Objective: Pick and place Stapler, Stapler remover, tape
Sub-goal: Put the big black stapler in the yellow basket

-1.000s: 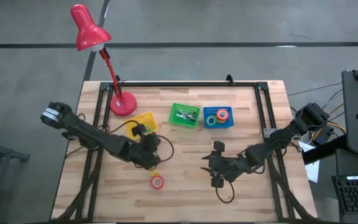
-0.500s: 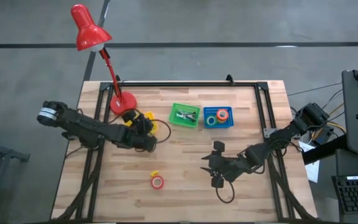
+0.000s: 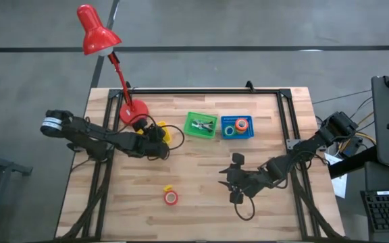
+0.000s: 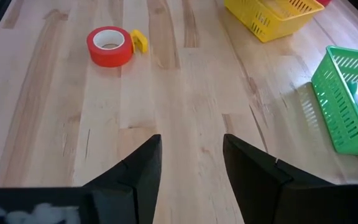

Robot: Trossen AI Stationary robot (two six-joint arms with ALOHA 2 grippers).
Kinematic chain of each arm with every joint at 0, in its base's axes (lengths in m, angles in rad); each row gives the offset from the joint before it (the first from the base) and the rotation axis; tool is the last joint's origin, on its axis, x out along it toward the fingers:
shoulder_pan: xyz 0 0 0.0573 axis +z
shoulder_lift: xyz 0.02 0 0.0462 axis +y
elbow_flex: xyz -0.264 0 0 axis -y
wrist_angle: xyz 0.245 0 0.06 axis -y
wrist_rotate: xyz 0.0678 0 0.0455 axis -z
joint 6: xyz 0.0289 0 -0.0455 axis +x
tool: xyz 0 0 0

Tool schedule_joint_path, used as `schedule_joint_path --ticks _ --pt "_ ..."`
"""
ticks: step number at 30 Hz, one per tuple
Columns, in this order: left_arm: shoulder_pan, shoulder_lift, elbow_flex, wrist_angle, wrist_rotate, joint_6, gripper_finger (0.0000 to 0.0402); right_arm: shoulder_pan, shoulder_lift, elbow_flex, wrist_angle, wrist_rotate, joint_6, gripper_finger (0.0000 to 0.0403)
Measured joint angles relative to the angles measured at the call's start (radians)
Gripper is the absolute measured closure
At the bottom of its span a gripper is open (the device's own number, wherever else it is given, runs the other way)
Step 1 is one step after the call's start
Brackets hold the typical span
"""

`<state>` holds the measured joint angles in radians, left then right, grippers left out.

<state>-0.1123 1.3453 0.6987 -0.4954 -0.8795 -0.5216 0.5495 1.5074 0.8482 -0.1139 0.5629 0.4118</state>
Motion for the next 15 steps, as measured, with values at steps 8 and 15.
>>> schedule_joint_path --ticks 8,15 --pt "0.000 0.000 0.000 0.011 -0.004 -0.004 0.0340 0.000 0.000 0.000 0.001 0.000 0.005 0.0247" --pt "0.000 -0.002 0.000 0.033 -0.013 -0.034 0.0314 0.000 0.000 0.000 0.000 0.014 0.004 0.0249"
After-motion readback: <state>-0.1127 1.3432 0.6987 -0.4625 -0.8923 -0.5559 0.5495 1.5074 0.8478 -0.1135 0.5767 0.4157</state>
